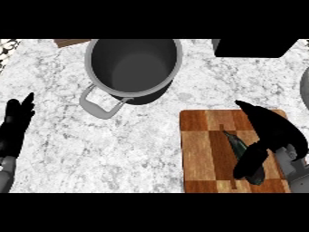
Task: Pick the eggplant from the cutting board and place it in the pot
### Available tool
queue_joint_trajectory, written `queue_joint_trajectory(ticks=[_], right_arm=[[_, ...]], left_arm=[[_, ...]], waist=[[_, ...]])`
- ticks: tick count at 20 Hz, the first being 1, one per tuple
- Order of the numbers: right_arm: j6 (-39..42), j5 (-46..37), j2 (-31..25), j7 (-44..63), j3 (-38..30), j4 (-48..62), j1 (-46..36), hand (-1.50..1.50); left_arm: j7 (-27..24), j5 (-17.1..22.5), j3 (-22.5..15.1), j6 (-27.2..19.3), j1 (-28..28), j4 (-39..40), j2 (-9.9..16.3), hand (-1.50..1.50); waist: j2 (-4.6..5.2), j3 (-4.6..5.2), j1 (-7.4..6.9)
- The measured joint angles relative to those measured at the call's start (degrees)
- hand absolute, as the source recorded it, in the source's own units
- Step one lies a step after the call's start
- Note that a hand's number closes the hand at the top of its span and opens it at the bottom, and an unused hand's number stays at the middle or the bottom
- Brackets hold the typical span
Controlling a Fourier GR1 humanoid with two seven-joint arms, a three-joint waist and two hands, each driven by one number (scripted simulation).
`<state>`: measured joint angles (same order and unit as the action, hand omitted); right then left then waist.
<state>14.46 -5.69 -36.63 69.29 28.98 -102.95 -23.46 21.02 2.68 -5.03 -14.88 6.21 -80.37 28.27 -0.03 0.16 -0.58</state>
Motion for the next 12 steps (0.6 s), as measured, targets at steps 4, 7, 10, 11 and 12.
queue_joint_trajectory(ticks=[4,7,10,11,12], right_arm=[[-0.06,-0.26,-0.04,-0.57,1.35,1.58,1.14,-1.50],[-0.08,-0.78,0.25,-1.25,1.75,3.22,1.28,-1.50],[-0.29,-2.22,1.41,-2.08,2.75,5.75,1.21,-1.50],[-0.32,-2.78,1.61,-2.70,2.81,6.30,1.57,-1.50],[-0.45,-3.80,2.33,-3.33,3.23,7.50,1.59,-1.50]], left_arm=[[0.70,0.01,0.58,0.47,-0.38,-1.21,0.29,0.00],[0.33,-0.13,0.83,0.64,-1.16,-1.57,-0.19,0.00],[0.96,-0.79,1.02,0.53,-0.15,-1.17,-0.52,0.00],[1.08,-1.09,0.93,0.44,-0.22,-1.42,-0.83,0.00],[1.18,-1.53,0.76,0.14,-0.14,-1.38,-1.32,0.00]], waist=[[-0.05,-0.05,0.19],[-0.04,-0.08,0.21],[0.01,-0.09,0.29],[0.01,-0.11,0.31],[0.02,-0.12,0.30]])
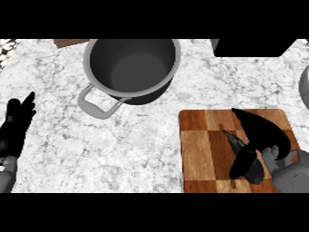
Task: Pick the eggplant from the cutting board and place it in the pot
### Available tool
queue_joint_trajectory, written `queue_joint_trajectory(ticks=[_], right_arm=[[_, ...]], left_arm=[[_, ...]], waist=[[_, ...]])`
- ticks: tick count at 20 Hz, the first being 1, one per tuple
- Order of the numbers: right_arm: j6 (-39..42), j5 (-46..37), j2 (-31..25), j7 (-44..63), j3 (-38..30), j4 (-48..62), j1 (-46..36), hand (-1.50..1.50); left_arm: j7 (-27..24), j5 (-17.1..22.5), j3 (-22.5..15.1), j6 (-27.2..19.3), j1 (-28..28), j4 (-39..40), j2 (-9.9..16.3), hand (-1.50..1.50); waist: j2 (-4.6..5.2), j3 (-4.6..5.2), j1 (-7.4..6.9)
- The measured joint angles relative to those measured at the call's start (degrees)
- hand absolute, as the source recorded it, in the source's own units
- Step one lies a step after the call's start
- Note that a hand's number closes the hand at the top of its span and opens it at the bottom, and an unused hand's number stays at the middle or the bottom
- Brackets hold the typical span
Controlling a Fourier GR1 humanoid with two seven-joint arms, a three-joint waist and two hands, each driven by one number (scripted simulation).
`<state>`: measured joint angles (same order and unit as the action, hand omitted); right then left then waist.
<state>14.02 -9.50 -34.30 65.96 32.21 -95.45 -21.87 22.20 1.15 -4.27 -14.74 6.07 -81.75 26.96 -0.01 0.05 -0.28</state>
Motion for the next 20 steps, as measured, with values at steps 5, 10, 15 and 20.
queue_joint_trajectory(ticks=[5,10,15,20], right_arm=[[0.11,-2.30,0.27,-1.52,-0.27,1.24,0.85,-1.50],[0.35,-3.03,1.56,-1.22,-0.42,3.82,1.05,-1.50],[0.45,-4.62,3.37,-2.63,-0.77,7.39,2.10,-1.50],[0.48,-6.77,5.77,-3.76,-0.96,10.40,3.41,-1.50]], left_arm=[[0.05,-0.60,0.70,0.54,0.13,0.44,-0.55,0.00],[-0.57,-0.46,1.98,1.79,-0.01,0.56,-0.17,0.00],[-1.05,-0.94,2.63,2.66,0.24,1.43,-0.71,0.00],[-0.63,-1.87,3.14,3.08,0.05,0.87,-1.32,0.00]], waist=[[-0.02,-0.01,0.17],[-0.04,0.00,0.10],[0.01,-0.02,0.13],[0.00,-0.02,0.13]])
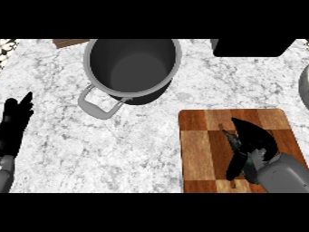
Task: Pick the eggplant from the cutting board and place it in the pot
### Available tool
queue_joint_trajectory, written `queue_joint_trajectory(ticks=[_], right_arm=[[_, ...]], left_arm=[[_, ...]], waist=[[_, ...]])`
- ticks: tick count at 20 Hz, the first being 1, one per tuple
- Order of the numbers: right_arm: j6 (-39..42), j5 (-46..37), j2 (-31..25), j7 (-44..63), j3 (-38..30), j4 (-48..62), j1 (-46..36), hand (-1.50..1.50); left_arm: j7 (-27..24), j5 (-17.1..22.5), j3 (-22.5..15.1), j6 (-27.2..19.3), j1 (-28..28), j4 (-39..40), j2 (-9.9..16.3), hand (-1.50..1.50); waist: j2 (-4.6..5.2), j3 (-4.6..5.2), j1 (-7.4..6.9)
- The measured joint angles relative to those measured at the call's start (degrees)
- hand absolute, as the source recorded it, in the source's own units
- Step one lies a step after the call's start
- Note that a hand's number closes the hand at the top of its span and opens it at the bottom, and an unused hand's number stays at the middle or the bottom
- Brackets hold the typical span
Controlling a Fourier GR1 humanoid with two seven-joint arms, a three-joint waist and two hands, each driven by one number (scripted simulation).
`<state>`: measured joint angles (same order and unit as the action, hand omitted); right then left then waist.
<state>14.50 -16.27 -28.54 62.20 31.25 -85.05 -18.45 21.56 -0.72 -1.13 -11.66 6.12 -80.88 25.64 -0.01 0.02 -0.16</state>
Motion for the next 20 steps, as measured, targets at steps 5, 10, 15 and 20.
queue_joint_trajectory(ticks=[5,10,15,20], right_arm=[[0.32,-1.55,1.08,-1.40,-1.84,0.35,1.84,-1.50],[0.97,-2.81,2.40,-2.29,-3.43,1.80,1.91,-1.50],[1.49,-4.96,3.22,-4.02,-5.12,2.83,1.96,1.50],[0.98,-11.18,3.49,-6.85,-4.65,2.94,2.51,1.50]], left_arm=[[1.35,-1.07,0.45,0.37,-0.68,-2.00,-0.74,0.00],[0.31,-1.22,1.85,1.46,-1.23,-1.58,-1.10,0.00],[-0.67,-1.76,2.85,2.42,-0.59,-0.24,-1.74,0.00],[-0.68,-2.85,3.47,2.97,-0.39,0.04,-2.43,0.00]], waist=[[-0.16,0.05,-0.02],[-0.38,0.26,-0.07],[-0.61,0.52,-0.09],[-0.71,0.66,0.00]])
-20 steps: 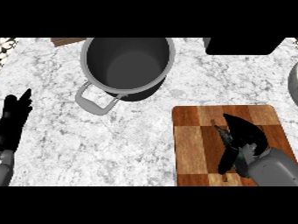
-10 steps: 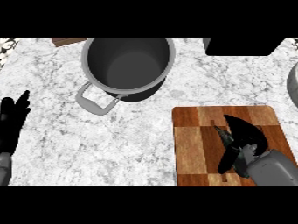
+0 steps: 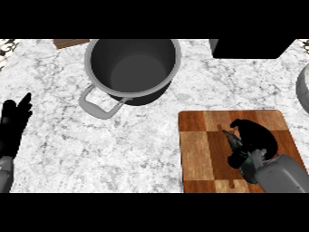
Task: Pick the eggplant from the cutting board and place it in the pot
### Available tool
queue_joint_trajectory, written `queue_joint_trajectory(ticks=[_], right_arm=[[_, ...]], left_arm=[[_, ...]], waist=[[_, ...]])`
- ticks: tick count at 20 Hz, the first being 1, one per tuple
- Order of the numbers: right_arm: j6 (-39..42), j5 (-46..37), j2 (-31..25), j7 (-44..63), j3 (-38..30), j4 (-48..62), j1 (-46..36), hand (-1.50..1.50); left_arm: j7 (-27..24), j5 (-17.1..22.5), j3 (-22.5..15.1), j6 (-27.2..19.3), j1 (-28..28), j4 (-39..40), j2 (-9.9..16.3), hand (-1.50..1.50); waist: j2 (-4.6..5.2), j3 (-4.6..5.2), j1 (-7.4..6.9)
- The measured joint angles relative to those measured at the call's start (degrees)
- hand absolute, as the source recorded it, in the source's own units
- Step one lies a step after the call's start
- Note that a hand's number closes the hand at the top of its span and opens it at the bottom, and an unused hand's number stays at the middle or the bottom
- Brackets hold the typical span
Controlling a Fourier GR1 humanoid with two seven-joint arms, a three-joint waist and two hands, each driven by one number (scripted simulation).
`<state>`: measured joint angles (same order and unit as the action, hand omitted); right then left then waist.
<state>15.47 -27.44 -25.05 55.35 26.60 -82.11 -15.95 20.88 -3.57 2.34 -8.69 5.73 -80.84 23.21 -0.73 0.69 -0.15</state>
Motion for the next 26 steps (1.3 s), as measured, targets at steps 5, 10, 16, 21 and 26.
queue_joint_trajectory(ticks=[5,10,16,21,26], right_arm=[[1.10,-4.91,0.05,-1.58,0.03,-0.79,-0.02,1.50],[-2.05,-10.46,0.63,-4.40,-0.73,-2.31,0.80,1.50],[-10.80,-17.45,-0.58,-7.33,-1.55,-8.18,4.21,1.50],[-13.20,-24.94,-2.33,-3.82,-1.52,-16.17,5.15,1.50],[-15.74,-30.42,-2.44,-1.92,-2.04,-27.40,3.54,1.50]], left_arm=[[-0.03,-0.77,1.05,0.47,0.60,0.52,-0.77,0.00],[1.42,-1.34,1.78,1.32,0.63,-0.51,-0.98,0.00],[1.27,-1.81,2.08,1.29,-0.36,-1.36,-1.72,0.00],[1.09,-2.36,2.19,1.42,-1.30,-1.89,-2.05,0.00],[1.42,-2.87,2.08,1.08,-0.94,-1.94,-2.57,0.00]], waist=[[0.20,-0.20,0.05],[0.42,-0.43,0.11],[0.55,-0.64,0.32],[0.50,-0.66,0.61],[0.36,-0.66,0.83]])
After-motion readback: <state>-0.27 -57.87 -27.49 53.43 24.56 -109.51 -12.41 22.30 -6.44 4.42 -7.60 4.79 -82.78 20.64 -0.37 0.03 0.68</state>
